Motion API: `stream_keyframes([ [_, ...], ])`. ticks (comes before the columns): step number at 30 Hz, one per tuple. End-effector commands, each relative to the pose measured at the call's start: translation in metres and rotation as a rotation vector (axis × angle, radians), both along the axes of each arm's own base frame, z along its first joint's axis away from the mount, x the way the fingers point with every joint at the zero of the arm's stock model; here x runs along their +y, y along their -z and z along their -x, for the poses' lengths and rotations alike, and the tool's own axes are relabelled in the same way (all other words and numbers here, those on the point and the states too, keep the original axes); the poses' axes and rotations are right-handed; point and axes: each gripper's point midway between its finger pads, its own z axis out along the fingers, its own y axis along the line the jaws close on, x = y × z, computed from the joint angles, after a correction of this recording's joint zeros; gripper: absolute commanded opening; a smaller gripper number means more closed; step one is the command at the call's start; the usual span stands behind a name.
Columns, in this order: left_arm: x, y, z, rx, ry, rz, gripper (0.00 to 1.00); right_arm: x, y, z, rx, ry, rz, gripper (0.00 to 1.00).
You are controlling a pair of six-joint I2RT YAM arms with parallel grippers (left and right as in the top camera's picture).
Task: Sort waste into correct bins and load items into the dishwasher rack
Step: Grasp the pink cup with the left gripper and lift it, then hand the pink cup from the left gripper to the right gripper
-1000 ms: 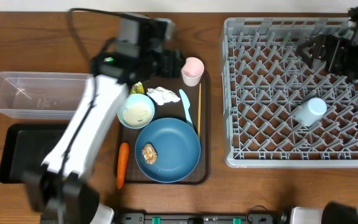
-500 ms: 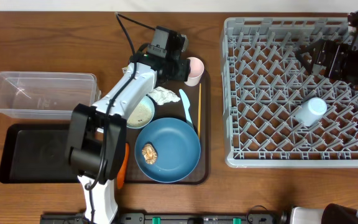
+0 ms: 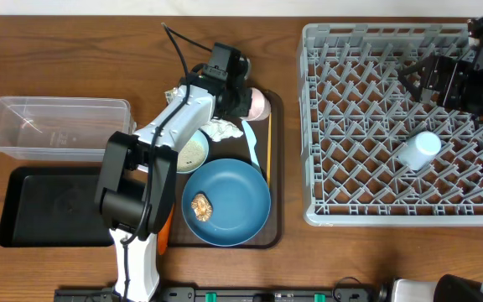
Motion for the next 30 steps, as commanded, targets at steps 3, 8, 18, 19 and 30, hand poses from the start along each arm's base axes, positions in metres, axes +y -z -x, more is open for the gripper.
stream_keyframes([
  [3, 0.006, -0.014, -0.004, -0.033, -0.018, -0.013, 0.06, 0.002, 0.004, 0.001, 0.012, -0.013, 0.006, 0.89],
  [8, -0.003, -0.096, -0.004, -0.165, 0.015, 0.11, 0.06, 0.002, 0.004, 0.002, 0.015, -0.013, 0.006, 0.89],
  [18, 0.019, -0.281, 0.058, -0.266, 0.162, 0.679, 0.06, 0.039, -0.015, 0.007, -0.12, -0.288, -0.066, 0.93],
  [19, 0.021, -0.293, 0.067, -0.257, 0.198, 0.738, 0.06, 0.051, -0.023, 0.01, -0.164, -0.365, -0.102, 0.92],
  [30, -0.007, -0.348, 0.153, -0.097, 0.64, 1.078, 0.06, 0.162, -0.067, 0.036, -0.465, -0.868, -0.194, 0.9],
])
